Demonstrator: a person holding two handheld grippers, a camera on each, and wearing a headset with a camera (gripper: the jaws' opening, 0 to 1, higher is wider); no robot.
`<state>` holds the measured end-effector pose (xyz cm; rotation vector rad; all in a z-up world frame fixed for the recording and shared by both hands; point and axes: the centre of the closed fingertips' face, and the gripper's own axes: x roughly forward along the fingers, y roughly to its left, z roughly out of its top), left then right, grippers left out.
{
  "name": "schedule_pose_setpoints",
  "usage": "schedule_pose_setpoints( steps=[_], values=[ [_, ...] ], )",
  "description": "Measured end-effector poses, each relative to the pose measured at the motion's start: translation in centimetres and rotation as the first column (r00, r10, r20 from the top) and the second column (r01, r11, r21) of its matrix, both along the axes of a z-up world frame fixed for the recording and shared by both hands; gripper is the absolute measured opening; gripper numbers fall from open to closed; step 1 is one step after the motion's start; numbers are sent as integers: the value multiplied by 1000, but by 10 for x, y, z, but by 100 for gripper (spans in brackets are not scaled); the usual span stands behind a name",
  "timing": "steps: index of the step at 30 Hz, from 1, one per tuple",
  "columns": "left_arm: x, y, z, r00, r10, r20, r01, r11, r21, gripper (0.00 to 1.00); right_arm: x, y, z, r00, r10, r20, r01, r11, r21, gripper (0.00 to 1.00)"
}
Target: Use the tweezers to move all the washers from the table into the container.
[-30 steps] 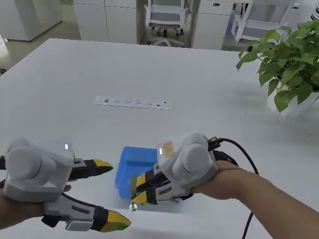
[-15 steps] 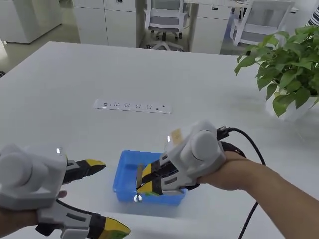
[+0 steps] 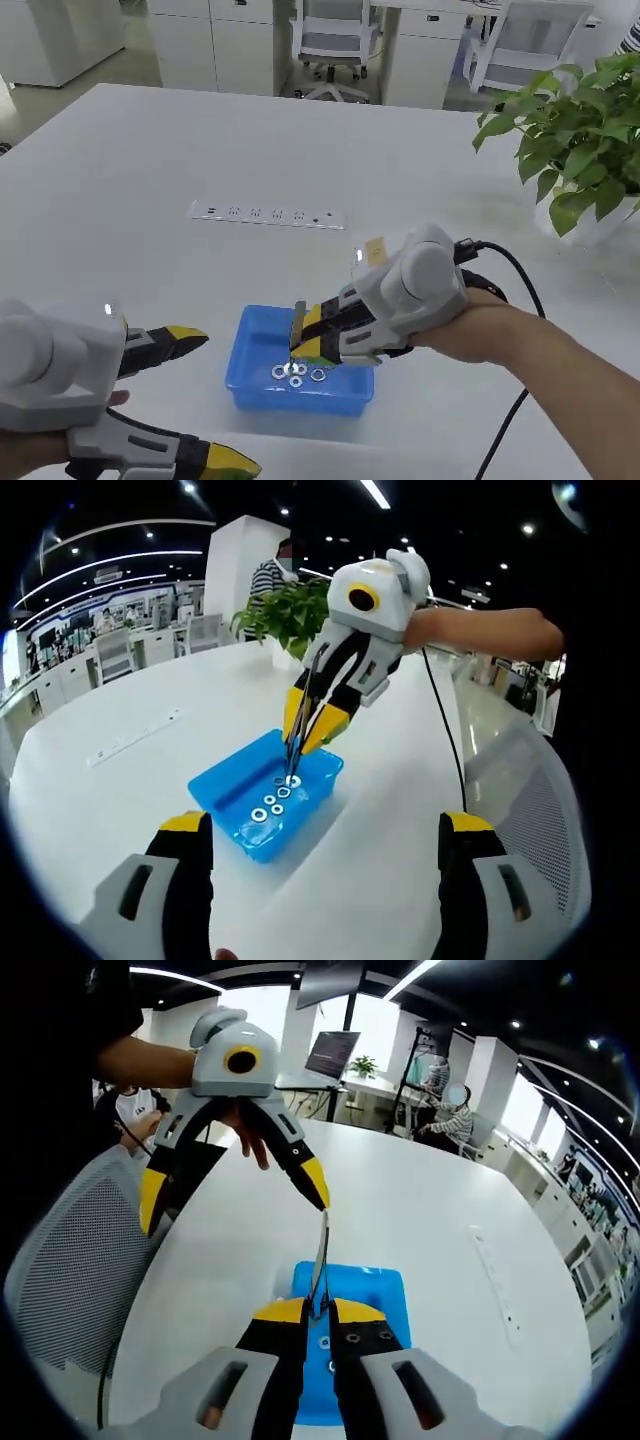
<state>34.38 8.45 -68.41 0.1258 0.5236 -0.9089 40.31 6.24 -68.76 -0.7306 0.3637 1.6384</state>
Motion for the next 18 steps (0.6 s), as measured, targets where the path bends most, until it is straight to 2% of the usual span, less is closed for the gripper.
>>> schedule_pose_setpoints(
  steps=[18],
  values=[
    [3, 1, 2, 1000, 13, 4, -13, 1000, -27, 99, 32, -1, -29, 999, -41, 8, 42, 999, -28, 9]
  ],
)
